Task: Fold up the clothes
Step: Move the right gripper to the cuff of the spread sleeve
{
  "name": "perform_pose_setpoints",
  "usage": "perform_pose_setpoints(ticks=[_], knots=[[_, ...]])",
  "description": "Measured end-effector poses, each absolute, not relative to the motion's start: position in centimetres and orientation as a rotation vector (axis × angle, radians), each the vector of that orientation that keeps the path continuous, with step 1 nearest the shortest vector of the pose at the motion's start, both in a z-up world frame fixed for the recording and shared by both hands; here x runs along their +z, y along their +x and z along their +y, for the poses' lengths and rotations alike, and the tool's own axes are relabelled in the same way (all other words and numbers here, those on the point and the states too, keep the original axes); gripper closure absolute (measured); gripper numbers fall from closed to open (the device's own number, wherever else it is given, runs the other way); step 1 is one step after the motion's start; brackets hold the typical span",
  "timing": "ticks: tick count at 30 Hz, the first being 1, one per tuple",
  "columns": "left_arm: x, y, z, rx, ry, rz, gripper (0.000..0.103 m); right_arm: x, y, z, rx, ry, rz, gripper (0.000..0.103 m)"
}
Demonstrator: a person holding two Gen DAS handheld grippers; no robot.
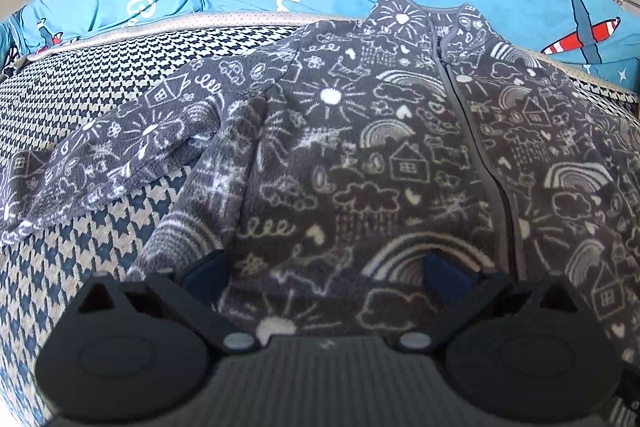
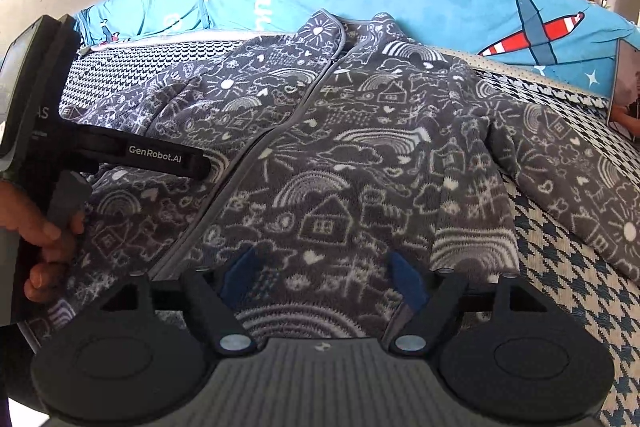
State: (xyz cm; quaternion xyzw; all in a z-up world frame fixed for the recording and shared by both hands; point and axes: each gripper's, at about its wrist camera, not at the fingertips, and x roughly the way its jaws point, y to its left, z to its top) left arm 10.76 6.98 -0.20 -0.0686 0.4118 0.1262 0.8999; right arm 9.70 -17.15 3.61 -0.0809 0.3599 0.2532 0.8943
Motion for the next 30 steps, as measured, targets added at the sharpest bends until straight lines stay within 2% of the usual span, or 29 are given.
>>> perform_pose_setpoints(ticks=[7,12,21,30], knots=[[1.0,9.6,7.8,0.339,-0.149,0.777,0.000,5.6,8.8,-20.7,0.435,-0.085,0.697,0.029],[0.1,9.1,8.8,0.376,-0.180,0.836,0.000,6.1,8.7,-25.6,0.258,0.007,0.692,0.029],[-0.3,8.1,8.1,0.360,-0.126,0.816,0.000,5.9,7.6,-35.5,-0.113,0.235,0.680,0.029],[-0.3,8.0,8.1,0.352,-0.118,0.814,0.000,7.0,8.0,-43.2,-0.268,0.423,0.691,0.029]])
